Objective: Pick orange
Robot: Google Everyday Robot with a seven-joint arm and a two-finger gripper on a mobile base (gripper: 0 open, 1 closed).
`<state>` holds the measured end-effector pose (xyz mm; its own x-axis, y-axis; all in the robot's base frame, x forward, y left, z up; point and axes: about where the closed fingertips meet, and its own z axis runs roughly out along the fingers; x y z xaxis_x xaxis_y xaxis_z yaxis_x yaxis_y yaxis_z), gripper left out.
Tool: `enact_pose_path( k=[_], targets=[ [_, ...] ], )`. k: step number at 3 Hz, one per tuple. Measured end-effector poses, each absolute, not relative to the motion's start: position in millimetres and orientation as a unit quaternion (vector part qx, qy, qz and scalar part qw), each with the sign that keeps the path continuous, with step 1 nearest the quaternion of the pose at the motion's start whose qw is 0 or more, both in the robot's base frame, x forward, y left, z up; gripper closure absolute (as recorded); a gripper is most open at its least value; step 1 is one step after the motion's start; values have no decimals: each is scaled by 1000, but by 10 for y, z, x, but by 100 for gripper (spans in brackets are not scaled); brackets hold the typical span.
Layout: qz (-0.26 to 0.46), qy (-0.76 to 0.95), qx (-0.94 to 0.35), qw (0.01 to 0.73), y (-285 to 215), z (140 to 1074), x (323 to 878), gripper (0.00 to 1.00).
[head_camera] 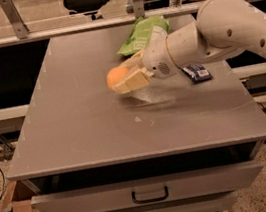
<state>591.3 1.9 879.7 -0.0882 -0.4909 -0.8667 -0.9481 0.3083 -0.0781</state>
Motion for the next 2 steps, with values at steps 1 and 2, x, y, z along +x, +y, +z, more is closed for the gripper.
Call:
enact_pose_path(
  k=[1,2],
  targets=[
    [324,651,-490,480,45,9218,5922,100],
    [339,627,-479,511,-25,9517,5905,100]
  ],
)
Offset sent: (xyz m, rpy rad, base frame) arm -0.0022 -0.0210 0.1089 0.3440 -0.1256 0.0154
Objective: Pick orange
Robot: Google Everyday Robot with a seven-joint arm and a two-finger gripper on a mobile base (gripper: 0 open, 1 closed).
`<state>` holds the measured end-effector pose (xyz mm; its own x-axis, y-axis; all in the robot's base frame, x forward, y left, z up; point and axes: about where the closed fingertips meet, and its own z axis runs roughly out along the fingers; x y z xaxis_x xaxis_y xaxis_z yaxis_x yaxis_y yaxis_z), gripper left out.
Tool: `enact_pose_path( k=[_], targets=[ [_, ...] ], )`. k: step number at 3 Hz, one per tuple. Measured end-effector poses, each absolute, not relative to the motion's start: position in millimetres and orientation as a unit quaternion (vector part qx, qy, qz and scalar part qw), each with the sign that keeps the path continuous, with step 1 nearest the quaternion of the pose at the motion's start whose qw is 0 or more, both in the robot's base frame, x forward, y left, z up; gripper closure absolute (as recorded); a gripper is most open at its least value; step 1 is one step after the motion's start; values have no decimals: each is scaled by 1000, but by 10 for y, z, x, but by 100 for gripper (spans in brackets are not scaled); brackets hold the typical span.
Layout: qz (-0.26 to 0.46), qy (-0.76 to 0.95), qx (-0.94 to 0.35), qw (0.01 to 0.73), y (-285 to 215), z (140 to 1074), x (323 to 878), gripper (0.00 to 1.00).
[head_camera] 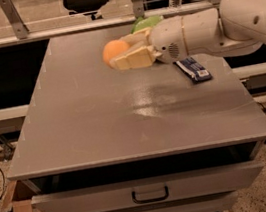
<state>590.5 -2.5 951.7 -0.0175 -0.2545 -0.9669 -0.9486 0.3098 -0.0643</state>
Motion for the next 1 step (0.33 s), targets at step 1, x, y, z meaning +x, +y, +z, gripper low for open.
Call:
enact_pose_path(
  k=[1],
  targets=[
    [341,624,-478,515,-33,9561,5901,100]
  ],
)
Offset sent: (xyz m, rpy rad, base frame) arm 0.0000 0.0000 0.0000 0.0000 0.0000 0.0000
